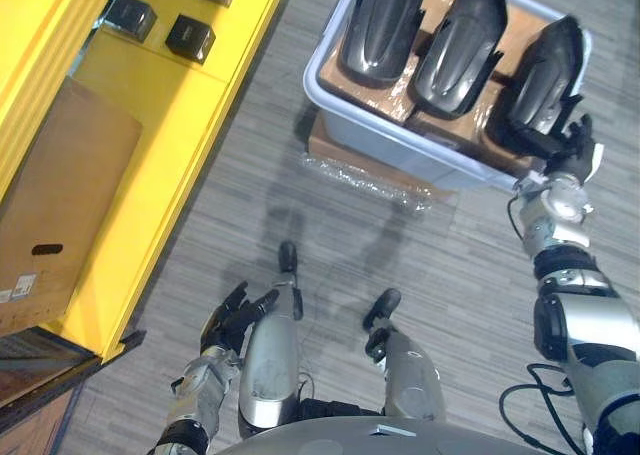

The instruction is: Walk over and take three plastic housings, then place them on the shelf

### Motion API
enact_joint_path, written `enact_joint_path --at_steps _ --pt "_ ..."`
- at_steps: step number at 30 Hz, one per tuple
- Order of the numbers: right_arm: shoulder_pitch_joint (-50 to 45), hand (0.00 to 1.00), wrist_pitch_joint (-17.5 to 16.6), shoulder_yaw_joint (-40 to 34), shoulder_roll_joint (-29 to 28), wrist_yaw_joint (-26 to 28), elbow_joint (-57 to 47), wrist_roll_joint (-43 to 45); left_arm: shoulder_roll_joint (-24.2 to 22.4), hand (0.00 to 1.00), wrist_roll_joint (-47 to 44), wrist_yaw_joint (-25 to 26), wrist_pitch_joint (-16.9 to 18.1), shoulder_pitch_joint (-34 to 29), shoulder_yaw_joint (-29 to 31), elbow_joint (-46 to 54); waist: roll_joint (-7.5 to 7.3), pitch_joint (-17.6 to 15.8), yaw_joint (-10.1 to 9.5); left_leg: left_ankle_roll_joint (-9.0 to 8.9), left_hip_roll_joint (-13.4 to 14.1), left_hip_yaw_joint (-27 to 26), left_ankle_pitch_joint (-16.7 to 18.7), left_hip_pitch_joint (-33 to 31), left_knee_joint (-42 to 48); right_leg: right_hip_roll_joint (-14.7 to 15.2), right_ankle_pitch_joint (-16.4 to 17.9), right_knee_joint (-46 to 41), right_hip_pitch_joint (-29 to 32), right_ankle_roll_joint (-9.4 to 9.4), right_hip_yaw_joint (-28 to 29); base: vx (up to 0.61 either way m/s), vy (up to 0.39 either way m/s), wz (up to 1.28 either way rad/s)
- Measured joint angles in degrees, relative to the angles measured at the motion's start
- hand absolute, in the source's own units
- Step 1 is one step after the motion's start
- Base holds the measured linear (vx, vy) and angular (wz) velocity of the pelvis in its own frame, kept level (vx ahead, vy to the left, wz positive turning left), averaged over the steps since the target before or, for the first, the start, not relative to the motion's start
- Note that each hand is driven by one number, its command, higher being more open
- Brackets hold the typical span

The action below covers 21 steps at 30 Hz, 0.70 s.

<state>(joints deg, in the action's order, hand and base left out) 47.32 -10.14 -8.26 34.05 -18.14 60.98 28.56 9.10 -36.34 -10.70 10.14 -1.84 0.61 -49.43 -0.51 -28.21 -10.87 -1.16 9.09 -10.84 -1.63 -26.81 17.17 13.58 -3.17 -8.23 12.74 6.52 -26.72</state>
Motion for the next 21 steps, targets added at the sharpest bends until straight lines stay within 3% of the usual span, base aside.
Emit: enact_joint_path --at_steps 9,16,21 --pt "5.4 1.0 3.03 2.1 3.5 -6.65 0.25 -0.07 -0.86 1.0 -3.33 -2.03 1.37 1.72 -1.04 -1.6 1.52 -1.37 -0.39 0.0 0.45 0.48 0.58 -2.9 2.57 1.18 2.01 -4.96 4.31 -0.71 0.44 -0.03 0.006 -0.01" --pt "5.41 1.0 4.45 4.61 6.02 -6.09 0.25 -0.25 -1.22 1.0 -3.82 -2.31 2.21 1.81 -1.7 -1.91 1.99 -1.47 -0.64 -0.08 0.29 1.02 0.5 -2.9 2.72 2.19 4.68 -9.05 5.84 -0.81 0.52 0.01 -0.034 0.03" --pt "7.06 1.0 2.64 7.72 8.11 -3.98 -0.72 -2.02 -1.43 1.0 -3.79 -2.38 2.32 1.81 -2.6 -1.89 3.49 -1.88 -0.59 0.12 0.21 1.52 0.21 -2.8 2.83 2.3 5.79 -11.06 6.04 -1.09 0.55 0.02 -0.043 0.02"
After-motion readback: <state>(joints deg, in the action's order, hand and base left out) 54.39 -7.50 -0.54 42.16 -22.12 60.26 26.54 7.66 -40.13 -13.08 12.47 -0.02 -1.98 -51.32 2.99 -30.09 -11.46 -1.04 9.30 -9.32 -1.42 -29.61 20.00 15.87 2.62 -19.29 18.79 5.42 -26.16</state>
